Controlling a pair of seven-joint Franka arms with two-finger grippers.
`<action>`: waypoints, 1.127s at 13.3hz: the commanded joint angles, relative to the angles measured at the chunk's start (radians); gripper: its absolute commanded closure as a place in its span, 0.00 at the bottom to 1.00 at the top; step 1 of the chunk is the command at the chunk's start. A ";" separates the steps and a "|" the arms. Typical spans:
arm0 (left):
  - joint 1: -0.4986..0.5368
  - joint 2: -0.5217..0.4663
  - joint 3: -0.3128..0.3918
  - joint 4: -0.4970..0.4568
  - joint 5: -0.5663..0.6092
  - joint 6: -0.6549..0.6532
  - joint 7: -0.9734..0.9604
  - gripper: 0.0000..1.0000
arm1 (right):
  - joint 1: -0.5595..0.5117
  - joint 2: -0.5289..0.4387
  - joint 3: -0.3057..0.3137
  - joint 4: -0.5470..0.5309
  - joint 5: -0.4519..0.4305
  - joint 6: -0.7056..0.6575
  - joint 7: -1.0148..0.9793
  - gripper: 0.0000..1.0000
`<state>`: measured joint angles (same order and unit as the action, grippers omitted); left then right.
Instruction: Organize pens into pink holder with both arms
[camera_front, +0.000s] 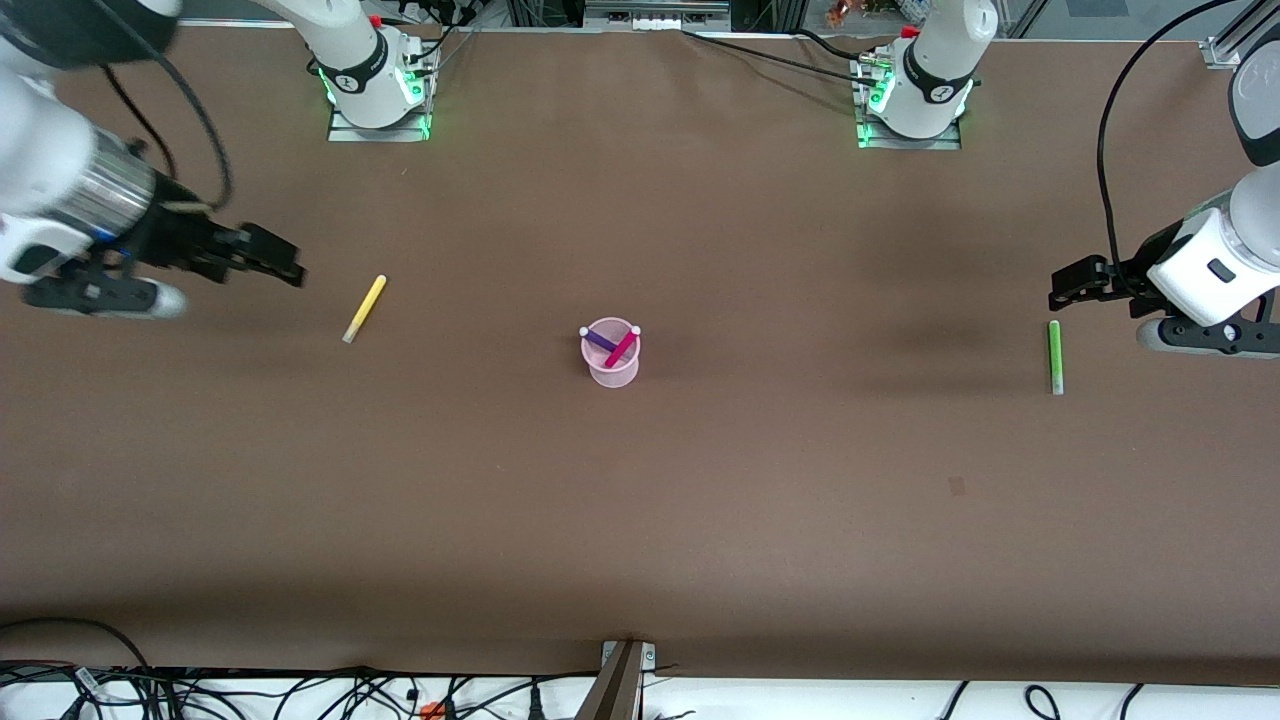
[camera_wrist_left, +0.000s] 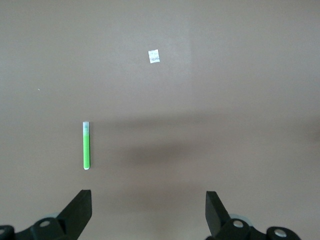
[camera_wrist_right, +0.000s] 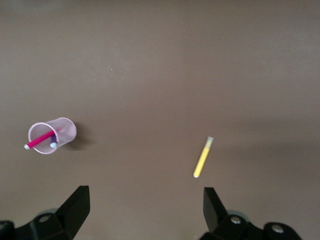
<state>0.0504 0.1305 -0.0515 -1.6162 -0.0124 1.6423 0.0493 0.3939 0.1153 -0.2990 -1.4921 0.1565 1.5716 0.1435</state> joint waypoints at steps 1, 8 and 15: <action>0.000 0.008 0.002 0.022 -0.017 -0.024 0.026 0.00 | 0.006 -0.019 -0.023 -0.030 -0.041 -0.007 -0.068 0.00; 0.000 0.008 0.002 0.024 -0.015 -0.026 0.026 0.00 | 0.010 -0.013 -0.020 -0.030 -0.046 -0.001 -0.052 0.00; -0.014 0.017 0.002 0.024 -0.011 -0.024 0.012 0.00 | 0.017 -0.011 -0.018 -0.028 -0.068 0.004 -0.050 0.00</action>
<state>0.0423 0.1321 -0.0516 -1.6160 -0.0124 1.6351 0.0511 0.4062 0.1131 -0.3203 -1.5128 0.1081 1.5685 0.0925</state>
